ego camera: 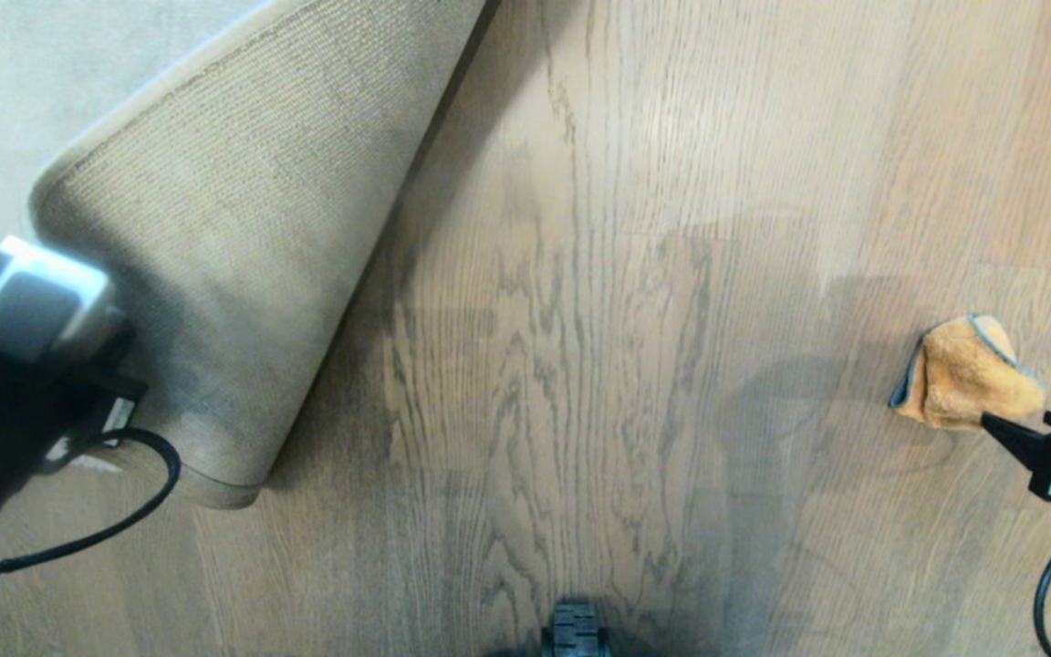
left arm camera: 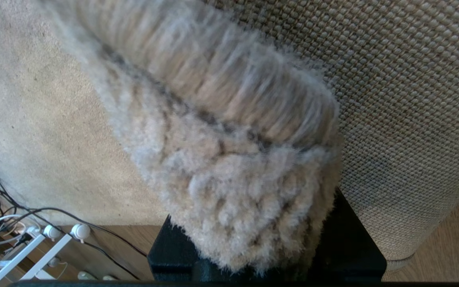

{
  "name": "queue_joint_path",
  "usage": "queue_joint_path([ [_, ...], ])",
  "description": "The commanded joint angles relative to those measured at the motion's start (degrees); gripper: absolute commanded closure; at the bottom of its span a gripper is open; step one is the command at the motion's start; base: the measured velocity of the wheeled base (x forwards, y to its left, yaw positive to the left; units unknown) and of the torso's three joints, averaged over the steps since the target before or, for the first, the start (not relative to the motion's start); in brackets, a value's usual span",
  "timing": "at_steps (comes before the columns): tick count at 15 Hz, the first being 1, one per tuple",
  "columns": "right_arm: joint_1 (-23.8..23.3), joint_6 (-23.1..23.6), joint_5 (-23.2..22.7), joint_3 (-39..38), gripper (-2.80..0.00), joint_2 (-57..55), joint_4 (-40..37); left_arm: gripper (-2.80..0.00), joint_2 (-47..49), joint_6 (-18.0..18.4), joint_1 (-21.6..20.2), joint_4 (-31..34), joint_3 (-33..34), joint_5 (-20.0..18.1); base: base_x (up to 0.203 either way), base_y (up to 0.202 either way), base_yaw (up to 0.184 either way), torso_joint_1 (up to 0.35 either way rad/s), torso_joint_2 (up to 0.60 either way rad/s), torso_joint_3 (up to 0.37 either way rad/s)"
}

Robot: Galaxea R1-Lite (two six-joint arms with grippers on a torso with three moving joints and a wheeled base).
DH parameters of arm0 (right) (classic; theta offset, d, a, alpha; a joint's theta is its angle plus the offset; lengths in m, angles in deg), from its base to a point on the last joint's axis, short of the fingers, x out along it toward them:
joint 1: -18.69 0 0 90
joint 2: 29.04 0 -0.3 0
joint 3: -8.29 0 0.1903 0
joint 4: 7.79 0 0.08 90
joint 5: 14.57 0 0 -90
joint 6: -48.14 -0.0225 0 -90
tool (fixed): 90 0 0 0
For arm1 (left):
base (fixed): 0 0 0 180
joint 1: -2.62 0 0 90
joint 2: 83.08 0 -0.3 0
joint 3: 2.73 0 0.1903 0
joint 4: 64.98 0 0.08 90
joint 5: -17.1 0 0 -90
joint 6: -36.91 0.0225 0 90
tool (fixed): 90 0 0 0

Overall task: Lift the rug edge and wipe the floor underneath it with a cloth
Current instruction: Put down the rag, then lay down the carpet

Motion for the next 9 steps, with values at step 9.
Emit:
queue_joint_path([
  [9, 0.4, 0.3, -4.1, -5.6, 0.0, 16.3, -7.0, 0.0, -0.2, 0.3, -0.1, -0.3, 0.0, 0.9, 0.0, 0.0, 0.0, 0.0, 0.0, 0.0],
])
